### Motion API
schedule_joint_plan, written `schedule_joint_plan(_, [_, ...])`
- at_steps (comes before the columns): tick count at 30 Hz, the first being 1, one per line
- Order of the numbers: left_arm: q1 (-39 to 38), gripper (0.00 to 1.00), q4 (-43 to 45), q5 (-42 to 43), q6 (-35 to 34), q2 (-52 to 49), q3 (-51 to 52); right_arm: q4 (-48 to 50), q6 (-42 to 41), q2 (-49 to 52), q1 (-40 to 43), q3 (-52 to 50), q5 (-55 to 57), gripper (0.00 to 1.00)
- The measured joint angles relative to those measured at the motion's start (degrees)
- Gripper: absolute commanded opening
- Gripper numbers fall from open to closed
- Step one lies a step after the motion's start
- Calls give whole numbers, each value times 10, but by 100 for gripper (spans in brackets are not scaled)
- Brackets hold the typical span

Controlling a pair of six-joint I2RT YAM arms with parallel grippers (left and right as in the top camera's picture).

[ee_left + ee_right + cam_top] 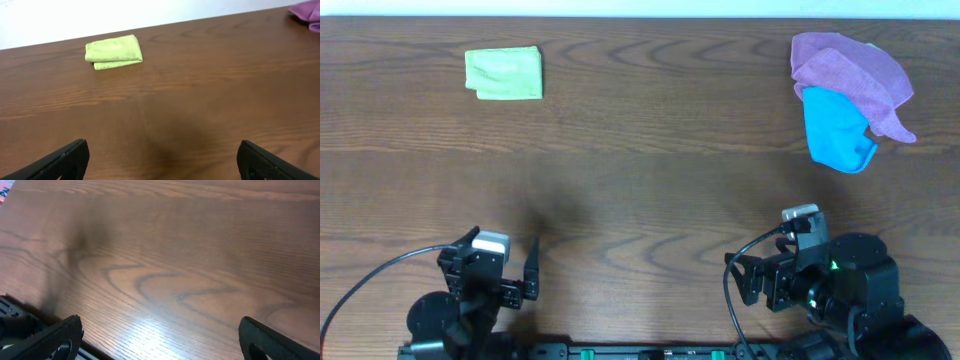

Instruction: Fold the cloth

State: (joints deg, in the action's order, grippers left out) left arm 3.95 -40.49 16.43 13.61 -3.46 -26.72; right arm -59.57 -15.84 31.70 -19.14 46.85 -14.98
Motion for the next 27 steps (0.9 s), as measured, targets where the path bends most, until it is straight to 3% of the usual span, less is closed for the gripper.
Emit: schedule_joint_plan(27, [-7,95,-2,-74,4,28,110,0,0,0,0,0,0,99])
